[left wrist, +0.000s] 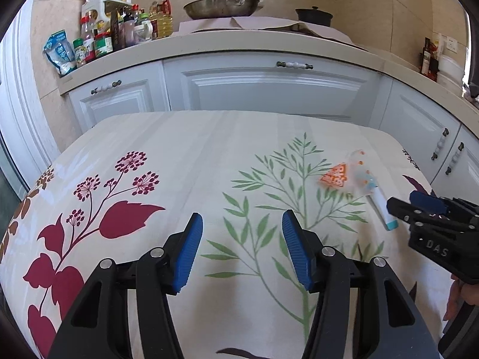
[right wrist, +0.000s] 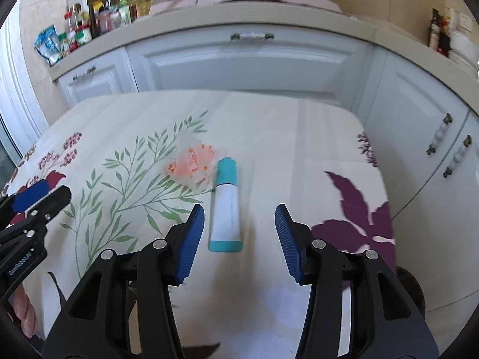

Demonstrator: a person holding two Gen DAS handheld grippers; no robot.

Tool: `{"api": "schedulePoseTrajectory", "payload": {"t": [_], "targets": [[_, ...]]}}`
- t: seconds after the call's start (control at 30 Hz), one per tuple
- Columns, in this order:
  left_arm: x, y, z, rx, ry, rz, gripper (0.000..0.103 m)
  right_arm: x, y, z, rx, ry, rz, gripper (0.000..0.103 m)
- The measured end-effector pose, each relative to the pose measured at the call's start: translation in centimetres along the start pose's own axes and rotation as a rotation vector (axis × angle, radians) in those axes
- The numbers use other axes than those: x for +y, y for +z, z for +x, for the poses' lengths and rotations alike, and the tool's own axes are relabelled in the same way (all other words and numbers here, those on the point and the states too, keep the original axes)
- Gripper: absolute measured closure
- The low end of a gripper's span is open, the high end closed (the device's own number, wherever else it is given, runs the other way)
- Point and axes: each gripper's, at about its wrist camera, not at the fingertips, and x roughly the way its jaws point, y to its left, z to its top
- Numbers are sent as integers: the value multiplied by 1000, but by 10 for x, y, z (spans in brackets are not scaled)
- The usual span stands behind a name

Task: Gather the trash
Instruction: 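Grasp the white-and-teal tube with the right gripper while the left gripper grasps the clear bag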

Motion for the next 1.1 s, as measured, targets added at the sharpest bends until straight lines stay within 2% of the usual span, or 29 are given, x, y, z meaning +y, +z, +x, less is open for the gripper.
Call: {"api": "schedulePoseTrajectory", "payload": {"t": [0.2,0.23,0.27,0.33,0.6,1.1], "targets": [[8,1,8,19,1,-9,45,4,1,18,63,-11,-18,56],[8,1,9,22,-1,-10,45,5,2,18,67,-18,-26,61],[8,1,10,25,-3,-10,45,4,1,17,64,-21,-30,73],[6,2,11,29,-10,-9,44,2,1,16,63,-21,-25,82],[-19,4,13,31,-53,28,42,-6,-2,11,52,-18,-17,82],[-82,13,16,27,-122,112,39,-59,-9,-25,-32,-61,71,82]]}}
